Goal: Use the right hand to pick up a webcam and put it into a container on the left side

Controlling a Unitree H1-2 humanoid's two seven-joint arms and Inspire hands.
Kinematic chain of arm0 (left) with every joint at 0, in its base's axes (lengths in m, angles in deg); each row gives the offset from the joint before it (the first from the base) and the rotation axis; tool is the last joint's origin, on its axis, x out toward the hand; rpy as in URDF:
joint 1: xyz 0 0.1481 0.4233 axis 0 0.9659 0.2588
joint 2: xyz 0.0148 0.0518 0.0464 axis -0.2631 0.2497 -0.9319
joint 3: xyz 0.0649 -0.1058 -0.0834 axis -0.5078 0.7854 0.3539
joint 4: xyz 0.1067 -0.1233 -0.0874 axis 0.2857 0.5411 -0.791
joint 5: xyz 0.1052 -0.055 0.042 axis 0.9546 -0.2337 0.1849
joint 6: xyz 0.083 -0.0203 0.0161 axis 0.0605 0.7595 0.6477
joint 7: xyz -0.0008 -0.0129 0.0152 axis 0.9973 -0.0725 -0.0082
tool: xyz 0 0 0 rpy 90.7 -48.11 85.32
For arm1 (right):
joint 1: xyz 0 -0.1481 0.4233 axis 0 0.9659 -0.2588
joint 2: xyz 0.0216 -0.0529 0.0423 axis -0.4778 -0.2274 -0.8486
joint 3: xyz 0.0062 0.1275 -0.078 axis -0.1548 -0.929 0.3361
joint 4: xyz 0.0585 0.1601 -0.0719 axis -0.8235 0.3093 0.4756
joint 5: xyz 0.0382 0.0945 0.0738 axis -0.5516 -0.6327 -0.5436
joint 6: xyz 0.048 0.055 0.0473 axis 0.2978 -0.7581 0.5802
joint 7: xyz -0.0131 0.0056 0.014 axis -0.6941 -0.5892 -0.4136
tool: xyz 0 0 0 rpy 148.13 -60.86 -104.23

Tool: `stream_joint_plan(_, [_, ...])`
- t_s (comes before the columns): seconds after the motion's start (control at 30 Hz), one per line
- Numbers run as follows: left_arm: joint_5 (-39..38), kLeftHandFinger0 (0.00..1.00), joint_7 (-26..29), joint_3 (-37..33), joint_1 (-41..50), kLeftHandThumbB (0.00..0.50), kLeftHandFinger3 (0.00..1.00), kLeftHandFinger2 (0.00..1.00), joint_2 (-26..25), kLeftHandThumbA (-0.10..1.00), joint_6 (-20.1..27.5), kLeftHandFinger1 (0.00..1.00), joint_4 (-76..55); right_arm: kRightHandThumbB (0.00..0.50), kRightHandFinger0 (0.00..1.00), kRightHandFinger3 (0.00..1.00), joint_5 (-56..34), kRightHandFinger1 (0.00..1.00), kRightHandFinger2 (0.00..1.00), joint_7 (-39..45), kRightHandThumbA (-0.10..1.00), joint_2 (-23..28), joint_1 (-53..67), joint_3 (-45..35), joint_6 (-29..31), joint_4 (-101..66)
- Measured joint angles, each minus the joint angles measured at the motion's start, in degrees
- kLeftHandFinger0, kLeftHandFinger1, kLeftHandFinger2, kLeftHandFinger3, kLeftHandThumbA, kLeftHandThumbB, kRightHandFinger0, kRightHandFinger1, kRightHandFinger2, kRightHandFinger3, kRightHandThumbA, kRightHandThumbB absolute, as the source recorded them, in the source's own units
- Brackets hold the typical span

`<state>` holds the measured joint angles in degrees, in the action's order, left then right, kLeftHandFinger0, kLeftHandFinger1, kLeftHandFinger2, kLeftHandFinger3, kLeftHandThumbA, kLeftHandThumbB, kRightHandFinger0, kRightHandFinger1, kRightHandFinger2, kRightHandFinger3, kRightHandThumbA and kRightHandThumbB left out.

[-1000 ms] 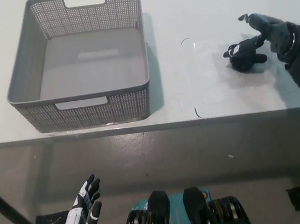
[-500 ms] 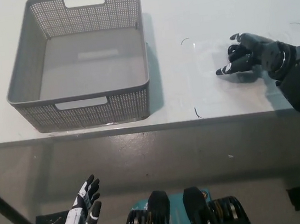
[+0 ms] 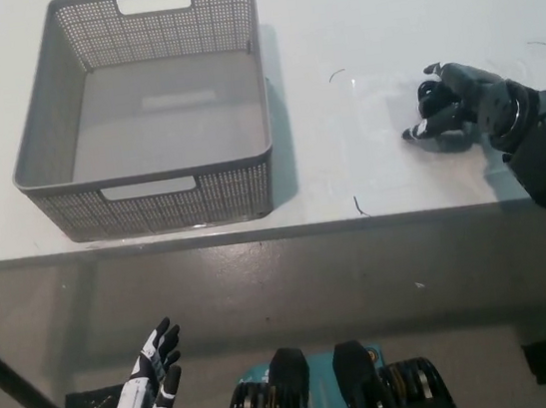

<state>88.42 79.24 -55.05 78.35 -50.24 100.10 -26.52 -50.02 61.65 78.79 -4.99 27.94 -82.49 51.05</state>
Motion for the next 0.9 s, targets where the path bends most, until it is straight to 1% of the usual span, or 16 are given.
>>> stream_joint_plan(0.03, [0.0, 1.0, 0.0, 0.03, -0.07, 0.178, 1.0, 1.0, 0.0, 0.92, 0.0, 1.0, 0.0, 0.262, 0.99, 0.98, 0.04, 1.0, 1.0, -0.13, 0.04, 0.01, 0.0, 0.16, -0.25, 0.08])
stream_joint_plan(0.07, [0.0, 1.0, 0.0, 0.07, -0.15, 0.178, 1.0, 1.0, 0.0, 0.92, 0.0, 1.0, 0.01, 0.231, 0.77, 0.89, 0.1, 0.84, 0.87, -0.28, -0.07, 0.03, 0.0, 0.33, -0.47, 0.16])
stream_joint_plan(0.1, [0.0, 1.0, 0.01, 0.11, -0.21, 0.185, 1.0, 1.0, 0.0, 0.92, 0.0, 1.0, 0.01, 0.194, 0.44, 0.9, 0.15, 0.52, 0.64, -0.46, -0.1, 0.06, 0.01, 0.48, -0.64, 0.23])
stream_joint_plan(0.13, [0.0, 1.0, 0.01, 0.17, -0.28, 0.179, 1.0, 1.0, 0.0, 0.92, 0.0, 1.0, 0.06, 0.17, 0.15, 0.95, 0.25, 0.3, 0.47, -0.71, -0.1, 0.11, 0.05, 0.9, -0.78, 0.28])
stream_joint_plan(0.17, [0.0, 1.0, 0.0, 0.2, -0.34, 0.171, 1.0, 1.0, 0.0, 0.92, 0.0, 1.0, 0.12, 0.146, 0.08, 0.92, 0.37, 0.27, 0.46, -0.94, -0.1, 0.15, 0.07, 1.39, -0.85, 0.29])
stream_joint_plan(0.23, [0.0, 1.0, 0.01, 0.27, -0.46, 0.172, 1.0, 1.0, 0.01, 0.92, 0.0, 1.0, 0.2, 0.147, 0.09, 0.84, 0.83, 0.33, 0.47, -1.98, -0.1, 0.2, 0.1, 2.59, -0.92, 0.29])
stream_joint_plan(0.3, [0.01, 1.0, 0.0, 0.41, -0.61, 0.181, 1.0, 1.0, 0.01, 0.92, 0.0, 1.0, 0.21, 0.155, 0.11, 0.6, 1.41, 0.38, 0.47, -3.31, -0.1, 0.35, 0.05, 3.77, -0.99, 0.27])
stream_joint_plan(0.37, [-0.01, 1.0, 0.0, 0.59, -0.77, 0.19, 1.0, 1.0, 0.0, 0.93, 0.0, 1.0, 0.21, 0.157, 0.13, 0.52, 1.66, 0.48, 0.56, -4.49, -0.1, 0.42, 0.07, 4.17, -0.96, 0.27])
stream_joint_plan(0.43, [-0.06, 1.0, 0.0, 0.76, -0.93, 0.197, 1.0, 1.0, 0.0, 0.93, 0.0, 1.0, 0.21, 0.16, 0.1, 0.41, 1.68, 0.59, 0.78, -5.34, -0.1, 0.42, 0.09, 4.22, -0.84, 0.27])
stream_joint_plan(0.47, [-0.08, 1.0, 0.0, 0.82, -1.06, 0.197, 1.0, 1.0, 0.0, 0.93, 0.0, 1.0, 0.21, 0.165, 0.11, 0.39, 1.68, 0.63, 0.86, -5.75, -0.1, 0.42, 0.09, 4.21, -0.76, 0.27])
stream_joint_plan(0.5, [-0.09, 1.0, 0.0, 0.89, -1.19, 0.196, 1.0, 1.0, 0.02, 0.94, 0.0, 1.0, 0.21, 0.158, 0.08, 0.42, 1.67, 0.61, 0.9, -6.06, -0.1, 0.43, 0.09, 4.2, -0.67, 0.27])
stream_joint_plan(0.53, [-0.09, 1.0, 0.0, 0.97, -1.41, 0.196, 1.0, 1.0, 0.05, 0.94, 0.0, 1.0, 0.21, 0.167, 0.12, 0.47, 1.64, 0.64, 0.91, -6.37, -0.1, 0.44, 0.1, 4.11, -0.48, 0.28])
stream_joint_plan(0.63, [-0.09, 1.0, 0.0, 1.14, -1.77, 0.204, 1.0, 1.0, 0.14, 0.94, 0.0, 1.0, 0.2, 0.177, 0.06, 0.42, 1.46, 0.54, 0.82, -6.88, -0.1, 0.44, 0.2, 3.48, -0.03, 0.28])
stream_joint_plan(0.7, [-0.09, 1.0, 0.01, 1.27, -1.92, 0.208, 1.0, 1.0, 0.18, 0.95, 0.0, 1.0, 0.2, 0.184, 0.05, 0.56, 1.28, 0.57, 0.91, -7.29, -0.1, 0.46, 0.22, 2.89, 0.23, 0.29])
stream_joint_plan(0.77, [-0.07, 1.0, 0.01, 1.48, -2.1, 0.206, 1.0, 1.0, 0.22, 0.95, 0.0, 1.0, 0.2, 0.188, 0.07, 0.69, 0.78, 0.52, 0.83, -7.96, -0.1, 0.47, 0.33, 1.77, 0.63, 0.33])
stream_joint_plan(0.9, [-0.01, 1.0, 0.01, 1.69, -2.19, 0.203, 1.0, 1.0, 0.28, 0.96, -0.01, 1.0, 0.2, 0.226, 0.0, 0.58, -0.22, 0.31, 0.6, -9.37, -0.1, 0.5, 0.37, -0.36, 1.01, 0.36])
